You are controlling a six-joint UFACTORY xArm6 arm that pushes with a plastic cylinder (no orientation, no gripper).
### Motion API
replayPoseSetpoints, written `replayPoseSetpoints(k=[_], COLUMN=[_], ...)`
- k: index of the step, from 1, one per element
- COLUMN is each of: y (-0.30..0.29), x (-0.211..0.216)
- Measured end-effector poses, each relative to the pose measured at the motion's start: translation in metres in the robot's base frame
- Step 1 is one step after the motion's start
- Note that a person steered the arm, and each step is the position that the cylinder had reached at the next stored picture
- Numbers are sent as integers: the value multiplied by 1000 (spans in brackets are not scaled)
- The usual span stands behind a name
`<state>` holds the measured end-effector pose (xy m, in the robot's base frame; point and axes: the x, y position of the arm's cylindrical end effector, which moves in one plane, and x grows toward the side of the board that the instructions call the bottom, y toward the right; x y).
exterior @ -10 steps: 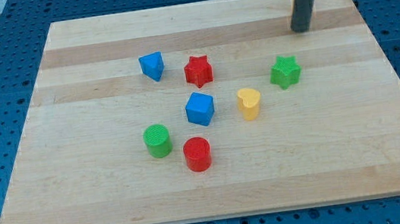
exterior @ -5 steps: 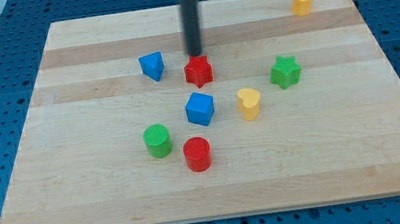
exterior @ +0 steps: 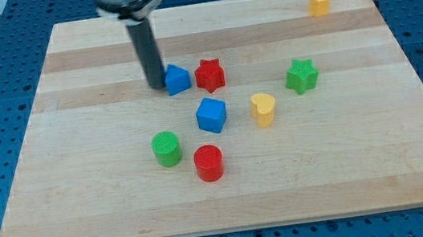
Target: Place the blue triangle towards the bottom of the red star
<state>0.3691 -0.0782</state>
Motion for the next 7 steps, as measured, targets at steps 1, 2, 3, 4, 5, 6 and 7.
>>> replayPoseSetpoints(k=[1,2,3,4,5,6,7], y=[50,69,61,36,64,103,144], x=[-10,10,50,80,68,39,30])
